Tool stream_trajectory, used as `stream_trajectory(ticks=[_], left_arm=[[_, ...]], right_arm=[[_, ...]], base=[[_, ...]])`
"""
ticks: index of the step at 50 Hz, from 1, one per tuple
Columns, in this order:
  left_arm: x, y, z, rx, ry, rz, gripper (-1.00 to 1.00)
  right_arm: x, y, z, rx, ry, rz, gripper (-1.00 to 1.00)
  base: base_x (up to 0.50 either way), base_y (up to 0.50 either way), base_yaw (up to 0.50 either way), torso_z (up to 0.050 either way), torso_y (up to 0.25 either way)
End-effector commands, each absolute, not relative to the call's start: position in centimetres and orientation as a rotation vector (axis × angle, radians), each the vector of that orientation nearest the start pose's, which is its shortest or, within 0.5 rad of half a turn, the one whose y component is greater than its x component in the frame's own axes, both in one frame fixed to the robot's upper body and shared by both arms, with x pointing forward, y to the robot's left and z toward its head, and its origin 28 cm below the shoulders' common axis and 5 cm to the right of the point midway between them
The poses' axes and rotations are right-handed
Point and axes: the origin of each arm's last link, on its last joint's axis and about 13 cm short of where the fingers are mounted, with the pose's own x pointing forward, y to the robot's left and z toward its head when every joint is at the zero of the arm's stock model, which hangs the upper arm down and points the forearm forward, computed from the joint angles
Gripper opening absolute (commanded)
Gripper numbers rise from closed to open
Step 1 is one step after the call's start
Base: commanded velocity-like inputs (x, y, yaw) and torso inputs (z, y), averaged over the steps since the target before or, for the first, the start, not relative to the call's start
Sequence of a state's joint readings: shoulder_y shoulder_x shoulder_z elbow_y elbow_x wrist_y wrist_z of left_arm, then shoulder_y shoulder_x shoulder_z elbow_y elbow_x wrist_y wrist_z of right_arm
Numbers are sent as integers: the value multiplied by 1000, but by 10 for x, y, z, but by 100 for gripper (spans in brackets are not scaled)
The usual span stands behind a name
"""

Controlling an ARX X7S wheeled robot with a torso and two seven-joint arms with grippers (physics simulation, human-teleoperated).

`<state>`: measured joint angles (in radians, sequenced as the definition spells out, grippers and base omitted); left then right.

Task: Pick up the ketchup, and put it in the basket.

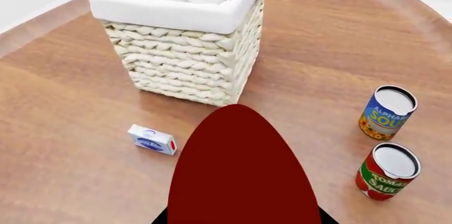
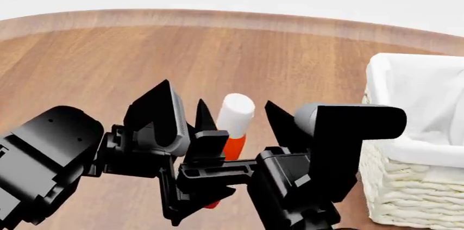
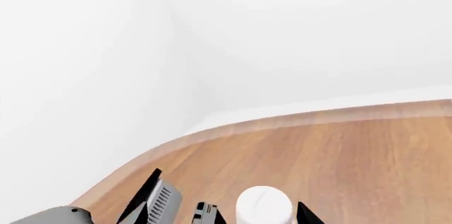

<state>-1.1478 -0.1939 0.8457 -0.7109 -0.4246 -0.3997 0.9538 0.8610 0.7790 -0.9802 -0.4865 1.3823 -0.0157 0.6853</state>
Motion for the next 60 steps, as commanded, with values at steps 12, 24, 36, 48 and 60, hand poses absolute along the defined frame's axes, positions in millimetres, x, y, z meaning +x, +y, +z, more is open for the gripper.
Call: stream_trajectory(ticks=[12,24,36,48,60], left_arm=[[400,186,169,346,355,-1271,-100],[397,184,168,351,355,-1286,-100],[396,184,167,350,356,-1289,-100],[395,185,169,350,353,-1287,-100],[396,184,169,349,352,-1289,-100]], right_arm=[[255,-81,187,401,44,397,100],[261,-81,183,405,56,395,100],[268,-81,178,402,79,384,100],[275,-81,168,408,107,373,100],[279,-81,163,410,124,370,100]], base=[[0,0,0,1,0],[0,0,0,0,1],[0,0,0,0,0],[0,0,0,0,0],[0,0,0,0,1]])
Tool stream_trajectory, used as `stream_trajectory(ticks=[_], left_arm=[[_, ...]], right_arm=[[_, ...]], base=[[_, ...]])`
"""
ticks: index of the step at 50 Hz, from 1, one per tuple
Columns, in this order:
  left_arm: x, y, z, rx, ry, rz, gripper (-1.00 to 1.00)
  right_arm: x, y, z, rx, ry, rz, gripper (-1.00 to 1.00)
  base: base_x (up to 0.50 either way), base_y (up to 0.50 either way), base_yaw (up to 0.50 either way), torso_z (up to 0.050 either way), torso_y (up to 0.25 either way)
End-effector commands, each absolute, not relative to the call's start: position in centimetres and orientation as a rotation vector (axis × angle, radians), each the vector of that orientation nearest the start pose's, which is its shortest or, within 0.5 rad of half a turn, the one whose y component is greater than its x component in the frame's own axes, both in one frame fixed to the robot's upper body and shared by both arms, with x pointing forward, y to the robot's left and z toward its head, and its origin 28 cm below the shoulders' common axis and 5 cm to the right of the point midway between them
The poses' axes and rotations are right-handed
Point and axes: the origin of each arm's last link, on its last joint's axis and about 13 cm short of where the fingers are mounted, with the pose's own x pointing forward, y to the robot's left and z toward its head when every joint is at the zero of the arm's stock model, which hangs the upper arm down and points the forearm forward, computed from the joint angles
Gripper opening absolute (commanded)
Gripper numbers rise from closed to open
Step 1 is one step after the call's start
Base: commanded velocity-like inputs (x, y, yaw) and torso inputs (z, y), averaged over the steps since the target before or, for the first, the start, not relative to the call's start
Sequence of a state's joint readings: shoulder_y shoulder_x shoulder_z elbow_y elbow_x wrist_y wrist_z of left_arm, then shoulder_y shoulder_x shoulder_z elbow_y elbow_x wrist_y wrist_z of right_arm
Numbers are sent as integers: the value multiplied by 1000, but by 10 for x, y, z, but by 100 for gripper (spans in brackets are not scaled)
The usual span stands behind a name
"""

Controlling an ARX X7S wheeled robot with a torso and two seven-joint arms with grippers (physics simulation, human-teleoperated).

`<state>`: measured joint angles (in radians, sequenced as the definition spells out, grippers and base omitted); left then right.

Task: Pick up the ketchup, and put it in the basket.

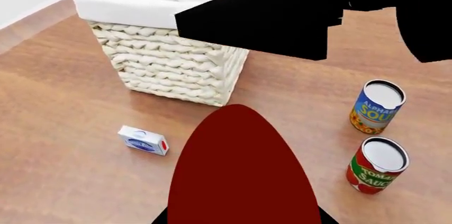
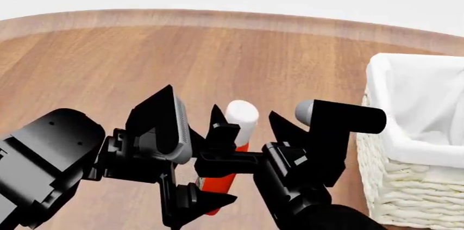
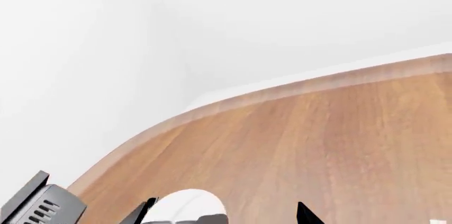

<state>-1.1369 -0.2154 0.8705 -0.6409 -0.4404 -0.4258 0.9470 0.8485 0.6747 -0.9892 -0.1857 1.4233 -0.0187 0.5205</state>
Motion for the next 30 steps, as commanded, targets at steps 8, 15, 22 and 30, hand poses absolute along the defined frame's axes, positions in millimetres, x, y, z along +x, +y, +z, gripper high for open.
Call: stream_trajectory(ticks=[8,15,22,30], left_arm=[[397,185,168,357,358,-1283,-100],[397,186,167,357,360,-1282,-100],[398,186,164,367,368,-1279,-100],[398,186,164,363,368,-1277,-100]], right_arm=[[278,-80,164,407,120,376,100],[279,-79,164,408,120,384,-100],[279,-77,165,399,117,390,-100],[278,-79,165,401,114,387,-100]], base=[[0,0,0,0,0],[0,0,0,0,0],[0,0,0,0,0],[0,0,0,0,1]])
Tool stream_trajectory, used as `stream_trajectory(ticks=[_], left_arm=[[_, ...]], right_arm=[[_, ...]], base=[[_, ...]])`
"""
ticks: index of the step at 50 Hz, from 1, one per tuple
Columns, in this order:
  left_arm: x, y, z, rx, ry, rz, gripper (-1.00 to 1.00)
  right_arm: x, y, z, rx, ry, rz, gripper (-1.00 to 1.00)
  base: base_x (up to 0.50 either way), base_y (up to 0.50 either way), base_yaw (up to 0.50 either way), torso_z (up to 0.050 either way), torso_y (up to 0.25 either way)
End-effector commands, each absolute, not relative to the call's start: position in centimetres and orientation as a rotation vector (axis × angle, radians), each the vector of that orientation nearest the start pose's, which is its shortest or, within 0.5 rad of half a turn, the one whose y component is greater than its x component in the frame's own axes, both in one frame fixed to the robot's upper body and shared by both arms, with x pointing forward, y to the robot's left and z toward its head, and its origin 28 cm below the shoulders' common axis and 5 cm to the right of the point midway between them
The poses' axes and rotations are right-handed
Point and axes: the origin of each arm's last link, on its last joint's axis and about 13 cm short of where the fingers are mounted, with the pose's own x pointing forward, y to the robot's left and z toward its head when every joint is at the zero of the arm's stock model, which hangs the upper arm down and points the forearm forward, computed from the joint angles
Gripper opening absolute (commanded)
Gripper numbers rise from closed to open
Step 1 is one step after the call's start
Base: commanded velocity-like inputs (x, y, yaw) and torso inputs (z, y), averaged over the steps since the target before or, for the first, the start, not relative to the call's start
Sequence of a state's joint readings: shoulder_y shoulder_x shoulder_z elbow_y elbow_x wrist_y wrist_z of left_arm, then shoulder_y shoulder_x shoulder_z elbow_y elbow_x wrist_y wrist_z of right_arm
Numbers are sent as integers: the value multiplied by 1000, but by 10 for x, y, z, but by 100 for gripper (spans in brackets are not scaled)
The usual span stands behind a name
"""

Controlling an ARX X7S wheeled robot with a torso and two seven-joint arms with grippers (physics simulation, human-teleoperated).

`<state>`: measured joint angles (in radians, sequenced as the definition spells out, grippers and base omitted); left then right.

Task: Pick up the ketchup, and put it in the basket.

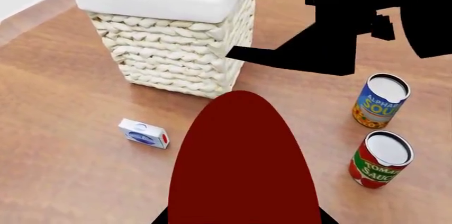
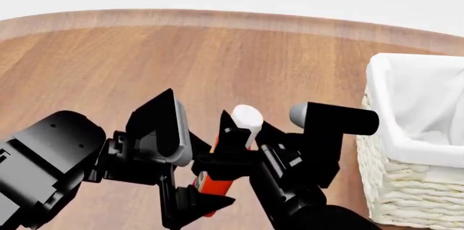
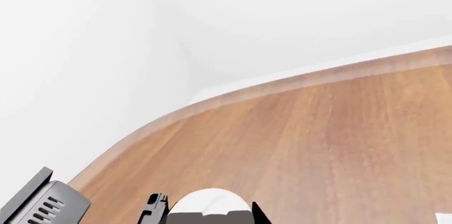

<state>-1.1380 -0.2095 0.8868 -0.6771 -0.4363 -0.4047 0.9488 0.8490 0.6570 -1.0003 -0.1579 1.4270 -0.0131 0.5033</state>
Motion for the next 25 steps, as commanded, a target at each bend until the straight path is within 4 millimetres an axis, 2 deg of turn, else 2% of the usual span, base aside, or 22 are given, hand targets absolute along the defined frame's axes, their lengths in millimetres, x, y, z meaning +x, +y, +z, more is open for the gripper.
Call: stream_trajectory(ticks=[1,12,13,25], left_arm=[[397,186,164,363,367,-1278,-100],[399,184,164,371,346,-1251,-100],[400,183,164,370,348,-1248,100],[397,184,158,341,347,-1260,100]], right_arm=[[278,-79,165,400,114,387,-100],[278,-80,164,402,110,384,-100],[278,-80,164,402,110,384,-100],[286,-86,163,419,101,363,-100]], base=[[0,0,0,0,0],[0,0,0,0,0],[0,0,0,0,0],[0,0,0,1,0]])
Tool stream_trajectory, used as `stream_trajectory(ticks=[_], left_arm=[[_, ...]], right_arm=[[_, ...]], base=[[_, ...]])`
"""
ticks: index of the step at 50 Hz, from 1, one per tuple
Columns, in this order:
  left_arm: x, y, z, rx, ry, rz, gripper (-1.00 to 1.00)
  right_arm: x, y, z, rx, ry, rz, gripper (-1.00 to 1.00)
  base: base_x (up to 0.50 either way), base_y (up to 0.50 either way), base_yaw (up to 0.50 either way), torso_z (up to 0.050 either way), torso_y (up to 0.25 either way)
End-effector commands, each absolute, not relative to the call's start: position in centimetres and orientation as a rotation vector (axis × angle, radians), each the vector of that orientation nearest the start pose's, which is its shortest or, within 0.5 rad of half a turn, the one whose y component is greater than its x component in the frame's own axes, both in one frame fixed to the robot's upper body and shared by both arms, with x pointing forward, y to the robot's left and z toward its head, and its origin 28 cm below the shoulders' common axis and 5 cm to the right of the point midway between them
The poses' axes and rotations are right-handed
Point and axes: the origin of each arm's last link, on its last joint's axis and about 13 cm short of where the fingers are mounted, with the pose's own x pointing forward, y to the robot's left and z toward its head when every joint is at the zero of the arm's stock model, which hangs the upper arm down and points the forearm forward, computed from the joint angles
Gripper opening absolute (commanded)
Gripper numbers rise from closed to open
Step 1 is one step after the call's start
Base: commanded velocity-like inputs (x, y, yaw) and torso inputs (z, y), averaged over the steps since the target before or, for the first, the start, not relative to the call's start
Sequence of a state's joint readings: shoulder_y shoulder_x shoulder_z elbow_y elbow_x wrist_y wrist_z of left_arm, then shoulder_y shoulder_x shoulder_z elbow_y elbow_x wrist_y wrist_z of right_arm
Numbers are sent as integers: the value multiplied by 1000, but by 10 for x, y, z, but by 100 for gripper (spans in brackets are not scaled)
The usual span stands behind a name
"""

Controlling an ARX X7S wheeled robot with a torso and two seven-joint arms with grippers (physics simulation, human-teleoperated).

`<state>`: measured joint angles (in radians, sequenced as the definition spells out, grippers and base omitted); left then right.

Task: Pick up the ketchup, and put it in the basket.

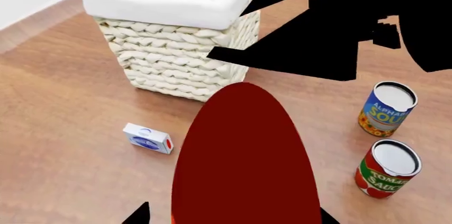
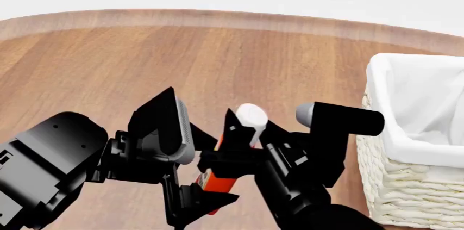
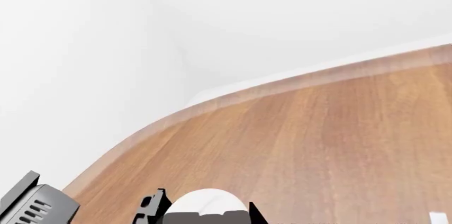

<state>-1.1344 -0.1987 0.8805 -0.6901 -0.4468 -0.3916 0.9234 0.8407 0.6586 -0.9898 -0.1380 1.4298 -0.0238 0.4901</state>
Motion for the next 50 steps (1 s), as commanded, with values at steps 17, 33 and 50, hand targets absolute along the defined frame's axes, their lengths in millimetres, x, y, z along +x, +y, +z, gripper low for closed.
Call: stream_trajectory(ticks=[17,33,50], left_arm=[[393,191,156,340,351,-1260,100],[389,195,155,325,322,-1233,100],[381,207,123,239,124,-848,100]], right_arm=[[297,-105,173,424,54,290,-100],[296,-121,185,410,23,227,-100],[305,-131,233,229,-35,175,-100]], base=[[0,0,0,0,1],[0,0,0,0,1],[0,0,0,0,0]])
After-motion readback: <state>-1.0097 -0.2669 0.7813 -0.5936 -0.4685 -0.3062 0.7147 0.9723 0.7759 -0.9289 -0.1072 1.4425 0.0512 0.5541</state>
